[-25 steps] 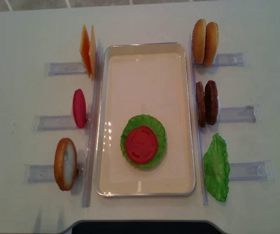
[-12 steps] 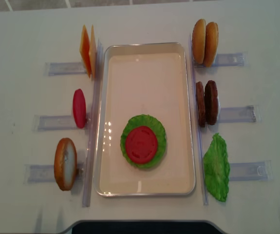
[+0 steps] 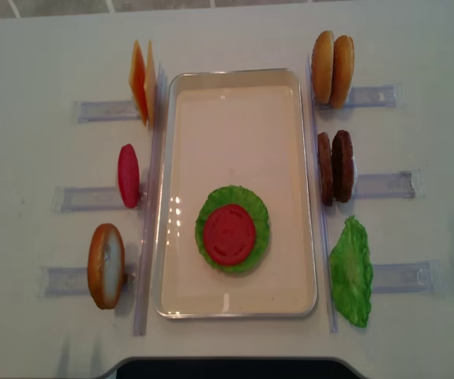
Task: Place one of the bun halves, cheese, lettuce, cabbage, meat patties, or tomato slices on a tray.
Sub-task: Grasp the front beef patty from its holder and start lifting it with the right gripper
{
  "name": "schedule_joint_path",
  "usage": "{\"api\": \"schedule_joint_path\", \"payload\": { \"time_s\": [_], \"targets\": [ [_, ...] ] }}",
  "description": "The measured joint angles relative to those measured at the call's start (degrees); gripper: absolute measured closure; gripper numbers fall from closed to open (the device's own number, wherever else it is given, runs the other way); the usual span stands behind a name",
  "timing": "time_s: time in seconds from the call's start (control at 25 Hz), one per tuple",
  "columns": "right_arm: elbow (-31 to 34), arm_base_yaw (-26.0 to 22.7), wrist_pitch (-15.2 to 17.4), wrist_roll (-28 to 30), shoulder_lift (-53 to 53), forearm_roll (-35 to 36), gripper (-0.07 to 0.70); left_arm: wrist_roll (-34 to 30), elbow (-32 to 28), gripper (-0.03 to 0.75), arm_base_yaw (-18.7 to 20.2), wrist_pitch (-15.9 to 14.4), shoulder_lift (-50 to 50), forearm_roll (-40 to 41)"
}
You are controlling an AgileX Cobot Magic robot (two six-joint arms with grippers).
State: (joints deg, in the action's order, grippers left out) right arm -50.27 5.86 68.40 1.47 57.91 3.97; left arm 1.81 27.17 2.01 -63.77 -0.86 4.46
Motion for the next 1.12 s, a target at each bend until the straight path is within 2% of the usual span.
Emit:
{"api": "schedule_joint_path", "payload": {
  "time_s": [0.32,0.6,0.68,0.76,0.92,1.12],
  "targets": [
    [-10.88,0.0,0.01,0.34,13.09,0.75,0.328,0.0,0.0,0.307,0.0,0.0,0.0,0.04],
    [-12.51,0.0,0.37,0.39,14.98,1.77,0.325,0.0,0.0,0.307,0.0,0.0,0.0,0.04],
    [-12.51,1.28,0.15,0.2,15.1,2.68,0.325,0.0,0.0,0.307,0.0,0.0,0.0,0.04],
    [-12.51,4.29,-0.88,-1.47,15.16,2.95,0.325,0.0,0.0,0.307,0.0,0.0,0.0,0.04],
    [-12.93,14.38,-4.85,-7.66,15.47,2.59,0.325,0.0,0.0,0.307,0.0,0.0,0.0,0.06],
    [-18.25,25.78,-6.35,-16.31,21.06,-0.46,0.325,0.0,0.0,0.307,0.0,0.0,0.0,0.06]
  ]
}}
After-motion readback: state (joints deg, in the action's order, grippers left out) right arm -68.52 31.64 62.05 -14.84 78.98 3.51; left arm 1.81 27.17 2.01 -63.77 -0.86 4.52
